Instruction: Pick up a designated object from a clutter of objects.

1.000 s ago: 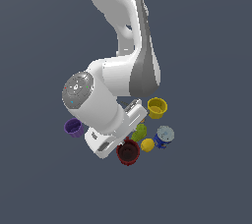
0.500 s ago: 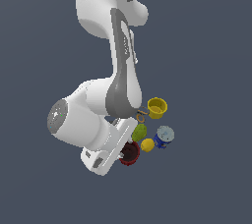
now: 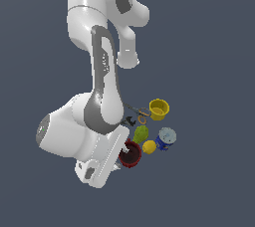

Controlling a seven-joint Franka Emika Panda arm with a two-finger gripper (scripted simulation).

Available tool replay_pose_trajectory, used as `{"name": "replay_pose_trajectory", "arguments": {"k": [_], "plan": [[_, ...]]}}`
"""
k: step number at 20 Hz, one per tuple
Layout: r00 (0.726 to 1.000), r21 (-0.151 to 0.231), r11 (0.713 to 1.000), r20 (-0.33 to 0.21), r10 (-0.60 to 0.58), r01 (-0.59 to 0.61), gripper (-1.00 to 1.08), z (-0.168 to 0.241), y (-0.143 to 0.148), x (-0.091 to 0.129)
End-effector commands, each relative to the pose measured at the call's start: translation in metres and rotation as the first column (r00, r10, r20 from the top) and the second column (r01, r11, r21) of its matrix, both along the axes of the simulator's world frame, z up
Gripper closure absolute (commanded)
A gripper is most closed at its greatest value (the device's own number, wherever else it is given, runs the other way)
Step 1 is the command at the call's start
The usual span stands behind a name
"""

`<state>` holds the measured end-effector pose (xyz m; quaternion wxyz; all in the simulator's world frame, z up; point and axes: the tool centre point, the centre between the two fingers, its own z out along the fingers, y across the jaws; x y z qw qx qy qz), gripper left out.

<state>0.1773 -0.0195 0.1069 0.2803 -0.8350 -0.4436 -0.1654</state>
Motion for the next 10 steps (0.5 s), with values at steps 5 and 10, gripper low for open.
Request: {"name": "replay_pose_trajectory", "arguments": {"k": [5,10], "plan": [[0.999,0.047,0.999,0.048,0.012,-0.014,-0.2,-0.0058,-0.0075,0.0072],[0.999,0.051,0.999,0.052,0.012,-0.014,-0.2,-0.0069,-0.009,0.0077]]}}
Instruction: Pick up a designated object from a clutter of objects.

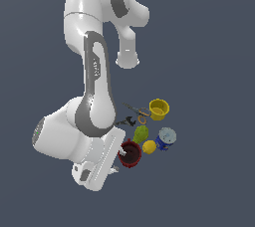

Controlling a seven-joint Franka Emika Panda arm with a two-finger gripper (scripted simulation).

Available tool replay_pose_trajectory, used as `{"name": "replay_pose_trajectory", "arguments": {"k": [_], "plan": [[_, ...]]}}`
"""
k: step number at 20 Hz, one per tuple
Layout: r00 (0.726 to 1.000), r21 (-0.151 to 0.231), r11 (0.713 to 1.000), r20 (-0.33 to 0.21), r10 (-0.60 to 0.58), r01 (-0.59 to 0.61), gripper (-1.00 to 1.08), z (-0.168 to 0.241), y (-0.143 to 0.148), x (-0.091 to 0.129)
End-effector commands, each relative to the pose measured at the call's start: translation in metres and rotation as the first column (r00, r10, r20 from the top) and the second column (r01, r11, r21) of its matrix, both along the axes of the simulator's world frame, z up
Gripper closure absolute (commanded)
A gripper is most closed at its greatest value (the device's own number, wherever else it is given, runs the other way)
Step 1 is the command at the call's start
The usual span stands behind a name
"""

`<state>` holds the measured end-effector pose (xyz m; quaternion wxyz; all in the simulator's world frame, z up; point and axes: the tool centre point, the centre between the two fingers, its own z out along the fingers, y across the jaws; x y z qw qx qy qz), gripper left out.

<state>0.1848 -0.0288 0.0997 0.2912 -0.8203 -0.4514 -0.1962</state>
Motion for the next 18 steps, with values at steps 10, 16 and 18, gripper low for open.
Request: {"name": "replay_pose_trajectory", "arguments": {"k": [10,16,18], "plan": [[1.0,0.002,1.0,0.003,0.002,-0.002,-0.2,-0.022,0.02,0.002],[1.0,0.003,1.0,0.004,0.002,-0.002,1.08,-0.022,0.02,0.002],[1.0,0.003,1.0,0.004,0.002,-0.002,1.08,-0.022,0.02,0.002]]}}
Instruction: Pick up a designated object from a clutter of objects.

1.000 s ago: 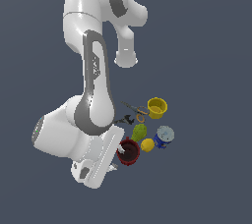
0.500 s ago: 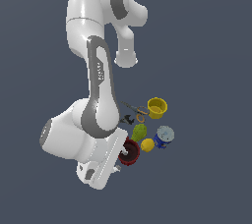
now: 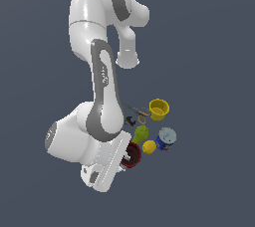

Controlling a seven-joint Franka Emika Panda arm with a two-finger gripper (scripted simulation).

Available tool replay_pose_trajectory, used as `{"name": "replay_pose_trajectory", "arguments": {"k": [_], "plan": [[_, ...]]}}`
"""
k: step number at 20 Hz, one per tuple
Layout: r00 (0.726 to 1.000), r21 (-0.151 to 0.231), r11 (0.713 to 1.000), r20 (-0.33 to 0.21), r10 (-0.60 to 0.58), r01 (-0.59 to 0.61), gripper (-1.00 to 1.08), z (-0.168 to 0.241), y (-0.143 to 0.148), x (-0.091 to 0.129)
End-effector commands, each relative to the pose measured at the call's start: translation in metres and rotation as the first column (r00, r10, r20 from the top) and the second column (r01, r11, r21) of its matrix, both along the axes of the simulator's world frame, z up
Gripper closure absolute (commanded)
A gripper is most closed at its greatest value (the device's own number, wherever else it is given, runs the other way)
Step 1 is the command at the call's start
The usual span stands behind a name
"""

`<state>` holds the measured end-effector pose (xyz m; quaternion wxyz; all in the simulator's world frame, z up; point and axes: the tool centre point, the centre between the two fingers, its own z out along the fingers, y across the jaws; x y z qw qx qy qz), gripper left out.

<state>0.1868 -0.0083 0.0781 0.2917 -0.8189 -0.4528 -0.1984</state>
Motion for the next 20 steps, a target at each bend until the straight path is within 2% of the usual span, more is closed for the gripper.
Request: {"name": "replay_pose_trajectory", "arguments": {"k": [1,11,20], "plan": [[1.0,0.0,1.0,-0.001,-0.001,0.001,1.08,-0.001,0.0,0.0],[1.0,-0.001,1.0,0.0,0.0,0.0,1.08,0.007,-0.003,-0.005],[1.0,-0.003,1.0,-0.001,0.0,0.0,1.08,0.039,-0.017,-0.028]]}}
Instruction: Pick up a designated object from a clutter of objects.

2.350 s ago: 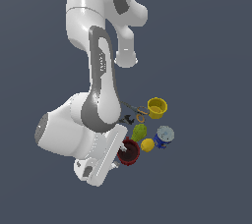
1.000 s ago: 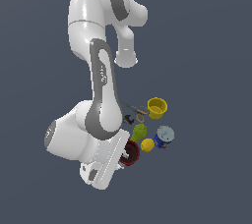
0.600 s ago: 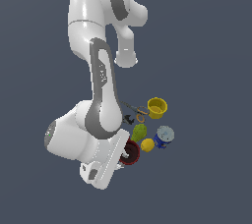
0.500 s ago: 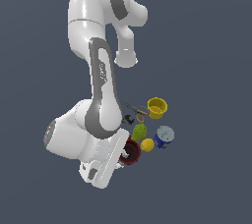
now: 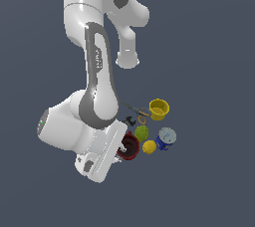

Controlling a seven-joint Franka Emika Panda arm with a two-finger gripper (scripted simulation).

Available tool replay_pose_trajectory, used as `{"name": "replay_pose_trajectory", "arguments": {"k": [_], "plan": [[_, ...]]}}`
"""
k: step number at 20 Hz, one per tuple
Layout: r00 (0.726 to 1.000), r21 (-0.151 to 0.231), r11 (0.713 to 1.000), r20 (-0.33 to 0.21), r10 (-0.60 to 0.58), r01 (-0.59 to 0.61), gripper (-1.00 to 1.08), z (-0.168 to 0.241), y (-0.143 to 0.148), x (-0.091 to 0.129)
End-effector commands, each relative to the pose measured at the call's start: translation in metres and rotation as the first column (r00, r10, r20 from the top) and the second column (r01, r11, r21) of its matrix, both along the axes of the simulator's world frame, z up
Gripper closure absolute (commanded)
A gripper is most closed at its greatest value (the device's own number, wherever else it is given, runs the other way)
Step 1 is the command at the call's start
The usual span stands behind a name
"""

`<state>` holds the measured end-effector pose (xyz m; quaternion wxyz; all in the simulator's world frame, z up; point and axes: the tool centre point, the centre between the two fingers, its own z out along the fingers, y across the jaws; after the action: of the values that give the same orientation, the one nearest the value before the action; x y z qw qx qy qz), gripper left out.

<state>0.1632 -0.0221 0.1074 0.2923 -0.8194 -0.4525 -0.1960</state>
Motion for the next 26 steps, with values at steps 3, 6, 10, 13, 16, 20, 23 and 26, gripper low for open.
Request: {"name": "replay_pose_trajectory", "arguments": {"k": [3,6,10,13,16,20,23,26], "plan": [[1.0,-0.003,1.0,0.002,-0.001,0.001,1.08,0.027,-0.012,-0.017],[1.0,-0.004,1.0,0.001,-0.001,0.001,1.08,0.05,-0.021,-0.033],[1.0,-0.005,1.0,0.0,-0.001,0.001,1.08,0.082,-0.036,-0.056],[1.0,-0.006,1.0,-0.001,-0.001,0.001,1.08,0.107,-0.046,-0.073],[1.0,-0.007,1.0,-0.002,-0.001,0.001,1.08,0.133,-0.057,-0.09],[1.0,-0.006,1.0,-0.003,-0.001,0.001,1.08,0.167,-0.072,-0.112],[1.0,-0.006,1.0,-0.003,-0.001,0.001,1.08,0.194,-0.083,-0.129],[1.0,-0.005,1.0,-0.002,0.0,0.0,1.08,0.221,-0.094,-0.146]]}}
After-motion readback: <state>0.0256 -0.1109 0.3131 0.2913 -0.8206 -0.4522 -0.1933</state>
